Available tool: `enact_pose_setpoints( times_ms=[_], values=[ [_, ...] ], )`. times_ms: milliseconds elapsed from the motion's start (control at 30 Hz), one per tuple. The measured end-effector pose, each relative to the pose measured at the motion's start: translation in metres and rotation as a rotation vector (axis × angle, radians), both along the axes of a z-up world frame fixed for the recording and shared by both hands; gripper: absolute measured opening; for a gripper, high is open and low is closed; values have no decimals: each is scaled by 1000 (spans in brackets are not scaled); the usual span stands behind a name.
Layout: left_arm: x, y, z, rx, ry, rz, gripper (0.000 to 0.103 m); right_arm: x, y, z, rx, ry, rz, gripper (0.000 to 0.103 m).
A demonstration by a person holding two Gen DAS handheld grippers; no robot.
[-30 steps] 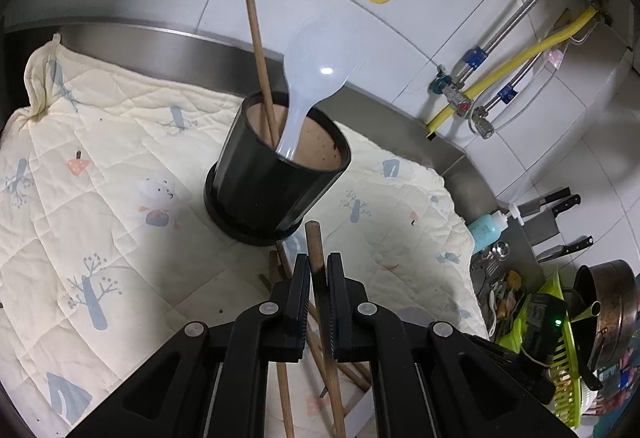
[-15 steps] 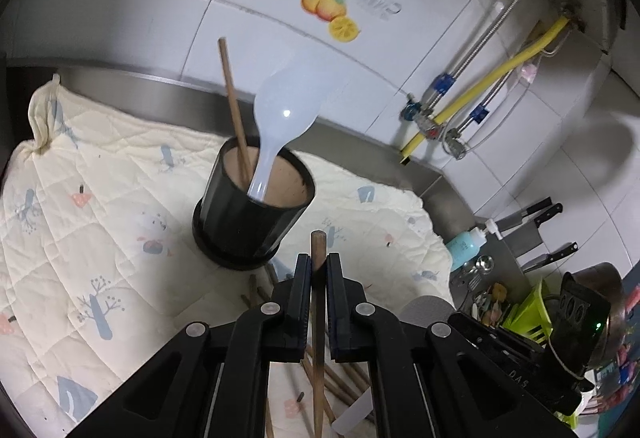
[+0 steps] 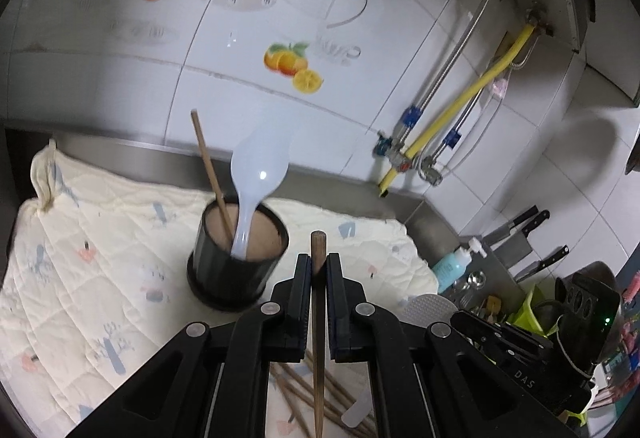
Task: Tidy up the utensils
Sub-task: 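Carry the chopstick with the left tool while the right tool carries the paddle to the black cup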
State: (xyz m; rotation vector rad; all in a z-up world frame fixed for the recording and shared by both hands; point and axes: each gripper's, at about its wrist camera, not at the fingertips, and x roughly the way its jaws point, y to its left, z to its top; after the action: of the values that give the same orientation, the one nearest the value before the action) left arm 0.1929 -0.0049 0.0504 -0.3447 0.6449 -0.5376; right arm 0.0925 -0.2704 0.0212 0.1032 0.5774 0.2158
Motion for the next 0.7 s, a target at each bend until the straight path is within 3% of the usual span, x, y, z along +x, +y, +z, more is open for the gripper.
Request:
enact_pose_setpoints(
  times_ms=[433,700],
  values=[
    [54,9,79,46,-205,89,7,34,16,45,-26,-120,2,5],
    [95,8,101,104,-338,162,7,60,26,61,-48,-158,-22,5]
  ],
)
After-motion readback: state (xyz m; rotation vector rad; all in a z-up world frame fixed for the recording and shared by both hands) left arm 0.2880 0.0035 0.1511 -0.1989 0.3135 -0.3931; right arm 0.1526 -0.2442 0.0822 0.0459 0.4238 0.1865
